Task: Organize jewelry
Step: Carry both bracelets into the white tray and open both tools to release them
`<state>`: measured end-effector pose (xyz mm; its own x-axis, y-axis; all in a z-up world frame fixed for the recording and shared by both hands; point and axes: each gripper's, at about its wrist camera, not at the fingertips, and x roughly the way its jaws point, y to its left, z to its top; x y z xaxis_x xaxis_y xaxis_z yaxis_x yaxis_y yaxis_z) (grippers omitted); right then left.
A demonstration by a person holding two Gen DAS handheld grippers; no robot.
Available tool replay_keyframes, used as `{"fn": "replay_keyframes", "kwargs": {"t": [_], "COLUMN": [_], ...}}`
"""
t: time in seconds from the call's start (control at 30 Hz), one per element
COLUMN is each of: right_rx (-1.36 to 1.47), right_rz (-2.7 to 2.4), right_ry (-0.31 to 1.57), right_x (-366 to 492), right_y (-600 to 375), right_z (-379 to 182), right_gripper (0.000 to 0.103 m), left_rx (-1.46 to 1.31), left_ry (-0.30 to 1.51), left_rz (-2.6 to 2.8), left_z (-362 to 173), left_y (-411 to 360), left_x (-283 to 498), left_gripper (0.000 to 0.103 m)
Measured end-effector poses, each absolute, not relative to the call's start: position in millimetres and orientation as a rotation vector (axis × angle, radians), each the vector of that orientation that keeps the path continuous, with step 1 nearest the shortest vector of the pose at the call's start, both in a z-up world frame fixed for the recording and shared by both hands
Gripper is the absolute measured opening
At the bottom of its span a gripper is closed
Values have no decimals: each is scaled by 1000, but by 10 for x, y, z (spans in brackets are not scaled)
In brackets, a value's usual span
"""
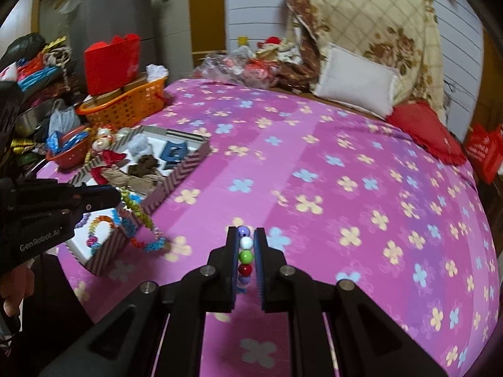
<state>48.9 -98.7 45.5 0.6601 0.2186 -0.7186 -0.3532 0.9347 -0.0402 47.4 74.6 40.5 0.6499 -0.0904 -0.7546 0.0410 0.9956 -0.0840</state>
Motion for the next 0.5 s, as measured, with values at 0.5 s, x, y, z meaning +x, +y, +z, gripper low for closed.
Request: {"fn": "replay_keyframes", "kwargs": {"t": [0.5], "right_rx": [-269], "right_rz": [505], "right_ry": [753], "right_x": [498], "right_y": [64], "right_z": [601], "right_gripper": [9], "left_rx": [-122], "left_ry": [843], "left_rz": [48], "left_z": [549], "left_y": [1632], "left_x": [328], "left_gripper": [5]}}
